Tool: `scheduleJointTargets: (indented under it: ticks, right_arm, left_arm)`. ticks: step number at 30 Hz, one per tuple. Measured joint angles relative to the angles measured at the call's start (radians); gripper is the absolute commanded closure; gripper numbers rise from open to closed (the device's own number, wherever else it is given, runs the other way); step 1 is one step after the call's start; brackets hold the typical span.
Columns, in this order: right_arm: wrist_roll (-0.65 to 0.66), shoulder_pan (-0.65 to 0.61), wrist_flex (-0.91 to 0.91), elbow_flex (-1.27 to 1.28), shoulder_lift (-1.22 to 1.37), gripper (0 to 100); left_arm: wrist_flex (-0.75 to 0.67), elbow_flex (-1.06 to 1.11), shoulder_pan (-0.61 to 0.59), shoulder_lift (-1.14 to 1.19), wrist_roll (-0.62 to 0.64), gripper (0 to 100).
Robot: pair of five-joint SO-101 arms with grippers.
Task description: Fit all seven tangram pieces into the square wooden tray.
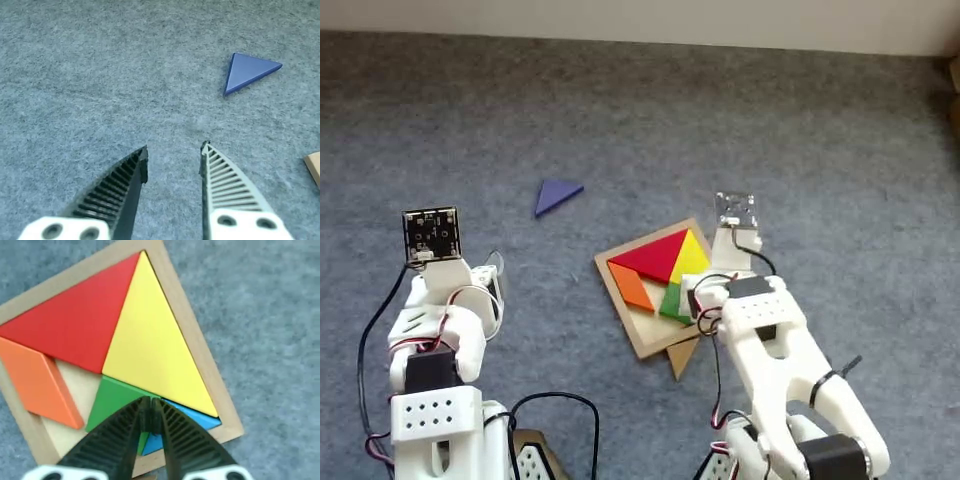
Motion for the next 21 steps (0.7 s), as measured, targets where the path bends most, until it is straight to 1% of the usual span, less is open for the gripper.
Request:
scheduleJointTargets:
  ticks: [2,8,12,14,18,21]
  right_arm:
    - [0.003,0.002,0.008,0.000,-0.063,98.0]
    - [0.003,0.000,0.120,0.018,-0.293,97.6]
    - [0.003,0.000,0.187,0.018,-0.368,97.1]
    - [0.003,0.000,0.238,0.018,-0.374,93.8]
    - [-0.003,-0.003,0.368,0.018,-0.374,83.1]
    - [-0.101,-0.074,0.445,0.018,-0.374,80.6]
  left_arm:
    - [0.000,0.000,0.000,0.000,0.000,81]
    - [0.000,0.000,0.000,0.000,0.000,81]
    - [0.000,0.000,0.000,0.000,0.000,81]
    - [0.000,0.000,0.000,0.000,0.000,81]
    - [0.000,0.000,0.000,0.000,0.000,81]
    - [0.000,0.000,0.000,0.000,0.000,81]
